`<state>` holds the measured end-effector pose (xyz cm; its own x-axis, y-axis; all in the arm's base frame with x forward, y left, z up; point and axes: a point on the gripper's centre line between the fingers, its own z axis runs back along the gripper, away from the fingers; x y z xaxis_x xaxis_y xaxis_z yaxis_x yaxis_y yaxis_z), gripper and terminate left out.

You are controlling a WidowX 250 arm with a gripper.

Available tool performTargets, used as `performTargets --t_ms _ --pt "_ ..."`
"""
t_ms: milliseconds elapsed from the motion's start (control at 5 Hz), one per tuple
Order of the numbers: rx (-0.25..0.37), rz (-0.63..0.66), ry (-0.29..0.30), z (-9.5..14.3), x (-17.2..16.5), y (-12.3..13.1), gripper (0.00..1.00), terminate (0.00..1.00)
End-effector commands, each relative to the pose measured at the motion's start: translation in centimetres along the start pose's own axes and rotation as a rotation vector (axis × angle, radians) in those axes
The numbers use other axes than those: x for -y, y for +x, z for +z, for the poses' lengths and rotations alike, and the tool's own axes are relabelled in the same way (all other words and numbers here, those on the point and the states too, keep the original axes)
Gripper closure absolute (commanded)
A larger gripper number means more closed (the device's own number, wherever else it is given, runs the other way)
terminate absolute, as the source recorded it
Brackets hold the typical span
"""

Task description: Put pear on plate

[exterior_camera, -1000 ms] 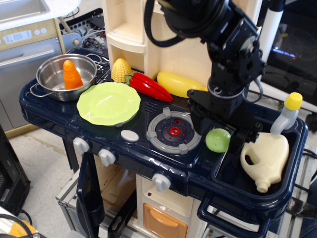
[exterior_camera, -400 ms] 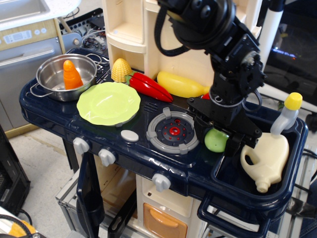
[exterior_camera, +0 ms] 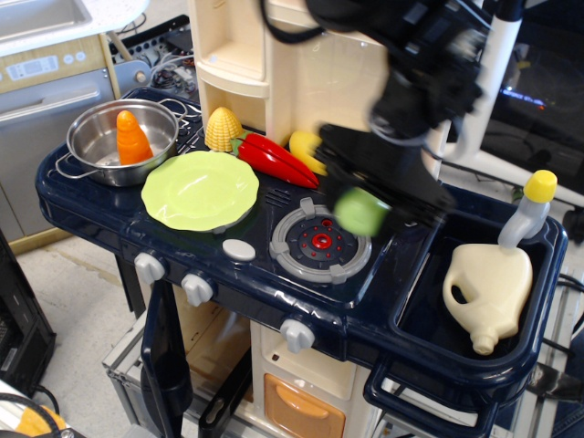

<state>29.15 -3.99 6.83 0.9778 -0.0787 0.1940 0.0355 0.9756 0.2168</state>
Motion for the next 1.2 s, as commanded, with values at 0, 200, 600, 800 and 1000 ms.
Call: performTargets --t_ms 0,200,600,800,1000 --pt "0.091 -0.022 0.055 0.4 -6.7 -0.2 1.0 0.0" --pt "0.096 -0.041 0.032 -0.8 -9.0 -0.1 1.0 0.0" --pt "0.141 -0.142 -0.057 -3.9 -9.7 -0.8 0.0 0.0" --pt "0.141 -0.142 -0.057 -3.9 -9.7 -0.8 0.0 0.0" --pt "0.141 -0.142 -0.057 -3.9 -9.7 -0.8 0.0 0.0"
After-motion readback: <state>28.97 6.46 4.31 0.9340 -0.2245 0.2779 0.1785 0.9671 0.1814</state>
